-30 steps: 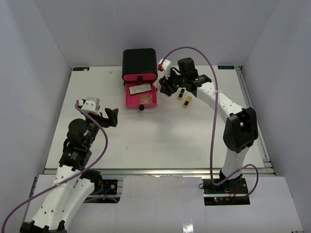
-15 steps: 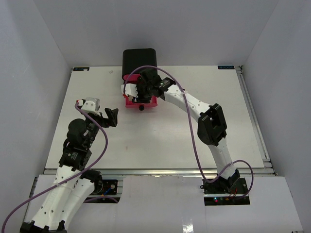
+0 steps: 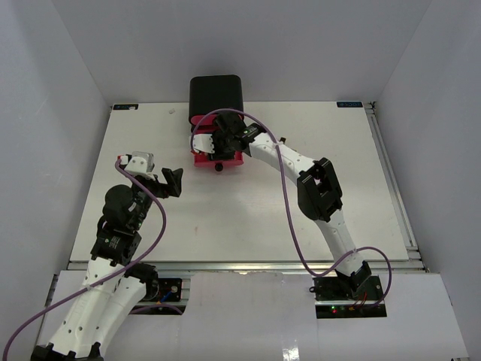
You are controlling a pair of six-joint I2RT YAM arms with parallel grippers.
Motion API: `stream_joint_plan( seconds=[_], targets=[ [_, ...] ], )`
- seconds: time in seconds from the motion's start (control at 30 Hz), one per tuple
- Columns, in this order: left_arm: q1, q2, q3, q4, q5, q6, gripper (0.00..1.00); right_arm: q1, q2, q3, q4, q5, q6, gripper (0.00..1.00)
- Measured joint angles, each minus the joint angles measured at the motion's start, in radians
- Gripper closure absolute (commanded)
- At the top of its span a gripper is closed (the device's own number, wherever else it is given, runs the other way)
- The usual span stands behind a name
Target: Organize the makeup
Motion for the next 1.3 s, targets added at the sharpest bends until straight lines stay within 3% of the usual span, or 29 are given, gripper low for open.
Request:
stream_joint_plan(
  seconds=[0.23,0.53,0.67,0.77,0.87,1.1,1.3],
  targets=[
    [0.0,-0.003,0.0,0.0,0.009,0.0,0.02,-0.001,0.001,0.0,0.031,0.009,0.023,0.37],
    [0.0,-0.007,0.0,0.0,0.009,0.0,0.02,-0.006,-0.002,0.001,0.04,-0.025,0.114,0.39],
    [0.0,-0.007,0.0,0.0,0.009,0.0,0.02,-0.012,-0.03,-0.005,-0.021,-0.143,0.109,0.5],
    [0.0,-0.007,0.0,0.0,0.01,0.0,0.02,-0.016,-0.089,-0.038,-0.105,-0.285,0.036,0.74],
    [0.0,-0.007,0.0,0.0,0.01,0.0,0.02,-0.018,-0.156,-0.086,-0.19,-0.406,-0.052,0.88],
    [0.0,-0.007,0.0,0.0,0.01,0.0,0.02,-0.003,-0.184,-0.183,-0.259,-0.462,-0.159,0.92],
    [0.0,-0.007,0.0,0.0,0.011,0.0,0.02,0.032,-0.189,-0.412,-0.132,-0.322,-0.115,0.92]
  ],
)
